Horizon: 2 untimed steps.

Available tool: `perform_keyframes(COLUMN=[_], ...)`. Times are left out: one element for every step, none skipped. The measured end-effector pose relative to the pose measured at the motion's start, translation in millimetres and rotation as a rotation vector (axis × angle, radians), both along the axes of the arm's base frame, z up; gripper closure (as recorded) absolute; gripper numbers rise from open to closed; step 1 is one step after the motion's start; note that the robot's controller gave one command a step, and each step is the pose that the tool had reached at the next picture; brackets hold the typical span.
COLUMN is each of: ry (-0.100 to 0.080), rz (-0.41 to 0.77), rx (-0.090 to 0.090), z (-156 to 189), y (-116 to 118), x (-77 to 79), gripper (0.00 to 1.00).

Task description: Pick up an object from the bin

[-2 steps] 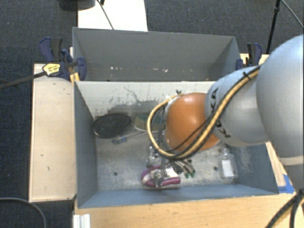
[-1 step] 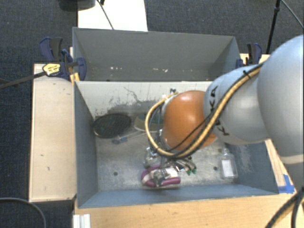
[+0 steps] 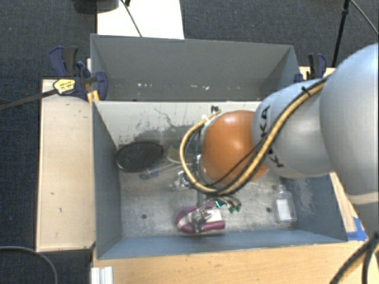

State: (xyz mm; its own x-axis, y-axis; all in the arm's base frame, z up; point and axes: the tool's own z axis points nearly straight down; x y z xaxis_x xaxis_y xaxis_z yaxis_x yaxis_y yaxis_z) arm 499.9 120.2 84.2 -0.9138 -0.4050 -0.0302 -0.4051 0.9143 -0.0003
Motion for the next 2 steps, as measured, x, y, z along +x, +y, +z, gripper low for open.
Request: perform_keyframes(ry=[0.012,0.027], rz=[0.028,0.026], rx=[0.001,-0.005], z=[-1.0,-0.6], y=[-17.5,-18.6], x=[7.2,4.2], gripper=[0.0,1.0])
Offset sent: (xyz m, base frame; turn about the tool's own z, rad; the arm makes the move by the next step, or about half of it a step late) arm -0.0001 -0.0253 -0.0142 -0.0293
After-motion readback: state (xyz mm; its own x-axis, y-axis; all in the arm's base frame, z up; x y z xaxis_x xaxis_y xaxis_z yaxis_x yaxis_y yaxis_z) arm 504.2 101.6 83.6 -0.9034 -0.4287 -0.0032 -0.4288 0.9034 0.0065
